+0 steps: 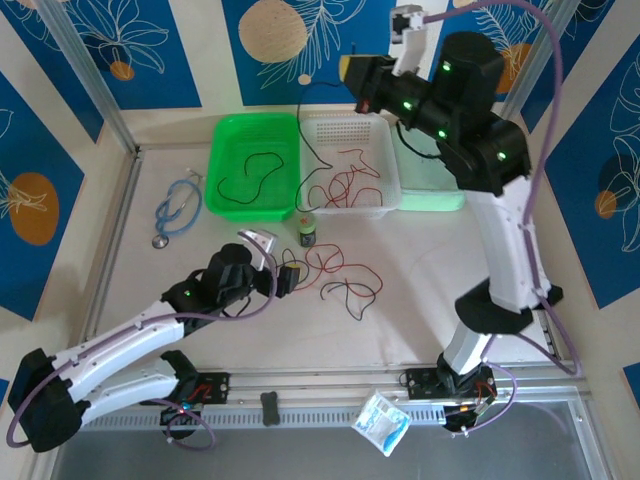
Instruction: Untangle the cables
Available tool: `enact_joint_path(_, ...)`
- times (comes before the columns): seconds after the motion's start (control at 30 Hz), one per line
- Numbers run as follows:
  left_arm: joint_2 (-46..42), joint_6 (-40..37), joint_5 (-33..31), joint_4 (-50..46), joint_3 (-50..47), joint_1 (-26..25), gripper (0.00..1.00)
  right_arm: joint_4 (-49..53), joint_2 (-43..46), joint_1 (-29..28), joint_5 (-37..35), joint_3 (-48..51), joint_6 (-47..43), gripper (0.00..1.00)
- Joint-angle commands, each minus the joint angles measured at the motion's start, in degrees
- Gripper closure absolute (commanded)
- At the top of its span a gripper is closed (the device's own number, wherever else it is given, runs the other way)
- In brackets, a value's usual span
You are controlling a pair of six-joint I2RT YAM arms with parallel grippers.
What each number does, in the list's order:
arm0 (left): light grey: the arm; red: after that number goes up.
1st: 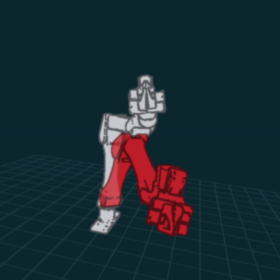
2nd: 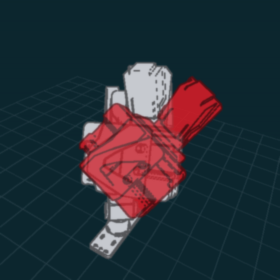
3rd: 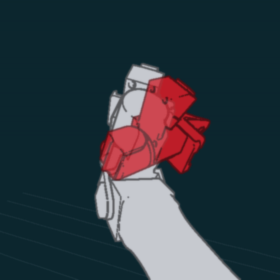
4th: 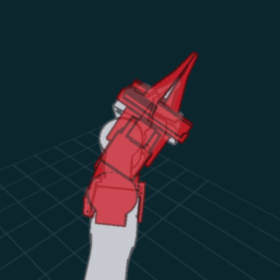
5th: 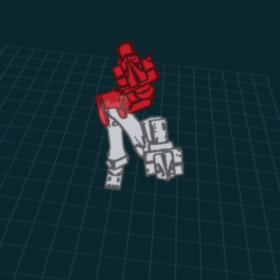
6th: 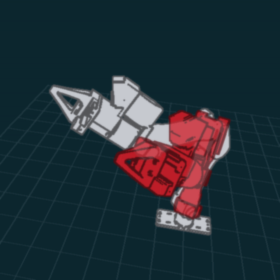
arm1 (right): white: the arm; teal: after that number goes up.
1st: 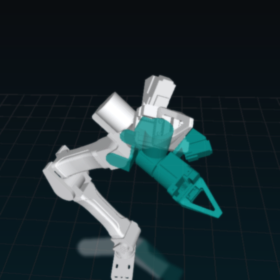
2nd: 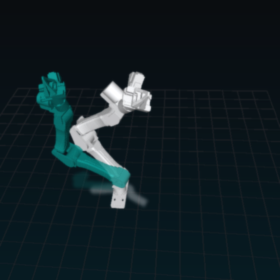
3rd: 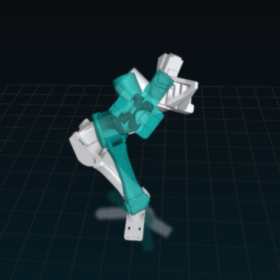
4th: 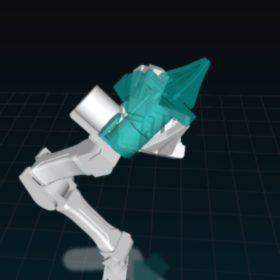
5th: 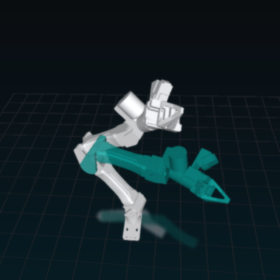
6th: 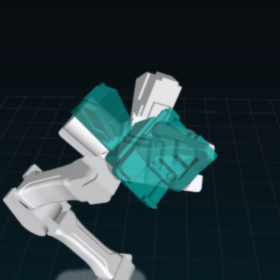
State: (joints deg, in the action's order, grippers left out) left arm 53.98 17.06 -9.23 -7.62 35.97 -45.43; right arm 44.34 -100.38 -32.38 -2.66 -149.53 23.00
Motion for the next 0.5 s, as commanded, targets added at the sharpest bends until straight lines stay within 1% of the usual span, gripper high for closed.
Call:
enact_joint_path(0.0,-1.45,-0.67,-2.09,-7.61,3.58,0.22,0.0,-4.22,-6.37,0.56,4.99,-4.71,1.51,1.0)
enact_joint_path(0.17,-3.76,-0.05,-3.32,-10.12,4.99,0.17,0.0,-8.48,-16.33,0.65,5.31,-10.89,1.61,1.0)
enact_joint_path(0.3,-6.07,0.28,-3.25,-11.58,5.32,0.17,0.0,-12.79,-20.83,0.65,4.7,-11.35,1.94,1.0)
enact_joint_path(0.47,-9.34,0.56,-3.85,-13.77,5.34,0.17,0.0,-15.13,-25.01,0.24,3.54,-11.0,2.01,1.0)
